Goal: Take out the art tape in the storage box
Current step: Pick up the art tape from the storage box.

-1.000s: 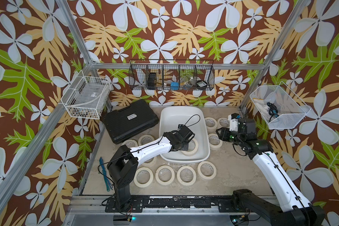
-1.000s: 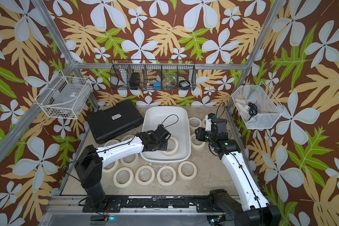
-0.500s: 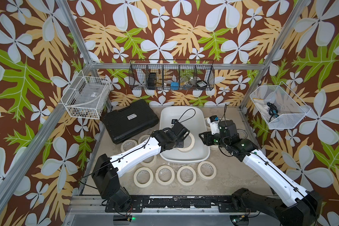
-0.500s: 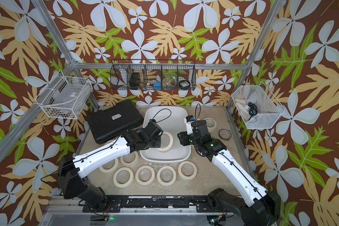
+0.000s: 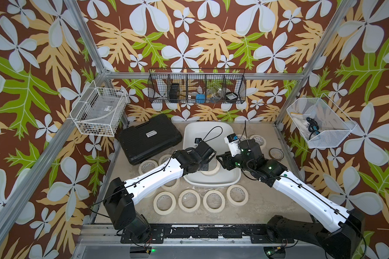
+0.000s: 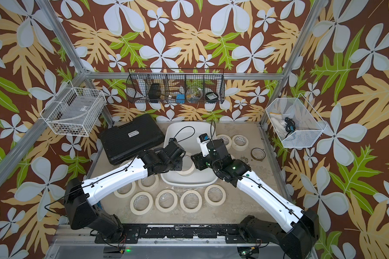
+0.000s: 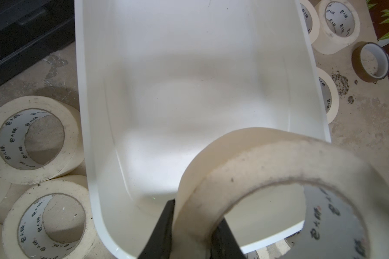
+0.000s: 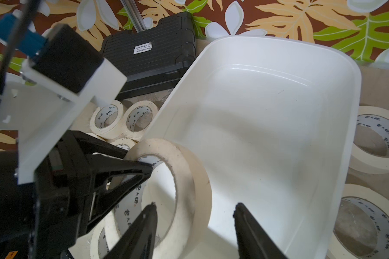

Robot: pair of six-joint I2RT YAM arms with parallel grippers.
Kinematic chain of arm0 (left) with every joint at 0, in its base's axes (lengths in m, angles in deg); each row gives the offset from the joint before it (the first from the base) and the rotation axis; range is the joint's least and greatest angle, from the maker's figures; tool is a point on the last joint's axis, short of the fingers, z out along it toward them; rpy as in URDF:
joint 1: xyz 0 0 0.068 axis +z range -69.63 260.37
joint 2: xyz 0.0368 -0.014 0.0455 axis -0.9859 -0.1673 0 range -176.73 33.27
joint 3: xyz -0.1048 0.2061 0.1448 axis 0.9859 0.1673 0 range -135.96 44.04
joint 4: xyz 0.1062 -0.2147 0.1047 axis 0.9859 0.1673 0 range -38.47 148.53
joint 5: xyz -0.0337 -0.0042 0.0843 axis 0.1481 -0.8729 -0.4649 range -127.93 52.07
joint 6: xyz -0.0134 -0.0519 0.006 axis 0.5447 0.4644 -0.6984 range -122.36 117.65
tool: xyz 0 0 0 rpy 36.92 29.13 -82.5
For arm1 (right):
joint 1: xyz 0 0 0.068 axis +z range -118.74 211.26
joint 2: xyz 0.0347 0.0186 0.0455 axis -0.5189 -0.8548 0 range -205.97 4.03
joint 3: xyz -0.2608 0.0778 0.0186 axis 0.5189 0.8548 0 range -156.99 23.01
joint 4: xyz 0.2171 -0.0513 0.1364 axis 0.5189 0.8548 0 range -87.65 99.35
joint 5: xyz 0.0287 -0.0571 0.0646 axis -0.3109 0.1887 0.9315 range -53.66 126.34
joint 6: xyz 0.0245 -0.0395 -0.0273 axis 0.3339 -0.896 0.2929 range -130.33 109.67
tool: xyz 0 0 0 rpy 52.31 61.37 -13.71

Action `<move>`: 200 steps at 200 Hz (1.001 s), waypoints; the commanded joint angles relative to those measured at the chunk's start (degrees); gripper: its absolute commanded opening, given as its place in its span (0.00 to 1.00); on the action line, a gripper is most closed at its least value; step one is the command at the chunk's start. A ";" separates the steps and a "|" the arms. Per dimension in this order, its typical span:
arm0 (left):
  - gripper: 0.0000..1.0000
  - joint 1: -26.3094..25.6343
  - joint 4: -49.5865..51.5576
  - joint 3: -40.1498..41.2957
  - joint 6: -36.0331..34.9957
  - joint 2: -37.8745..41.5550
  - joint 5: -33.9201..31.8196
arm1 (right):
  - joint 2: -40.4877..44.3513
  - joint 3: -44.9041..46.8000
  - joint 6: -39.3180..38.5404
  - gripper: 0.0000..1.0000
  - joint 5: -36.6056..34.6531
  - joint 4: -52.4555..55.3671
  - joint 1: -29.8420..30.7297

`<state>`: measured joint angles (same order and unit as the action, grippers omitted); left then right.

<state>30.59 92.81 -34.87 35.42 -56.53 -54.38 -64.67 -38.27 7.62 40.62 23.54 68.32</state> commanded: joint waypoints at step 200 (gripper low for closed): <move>0.15 0.12 -2.44 1.89 -0.18 2.07 0.71 | -10.59 -4.18 1.03 0.33 -11.70 1.13 6.86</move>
<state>30.59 92.43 -33.15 35.03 -55.54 -53.94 -74.86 -41.70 7.64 30.08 24.41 75.16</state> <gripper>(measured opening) 0.249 0.379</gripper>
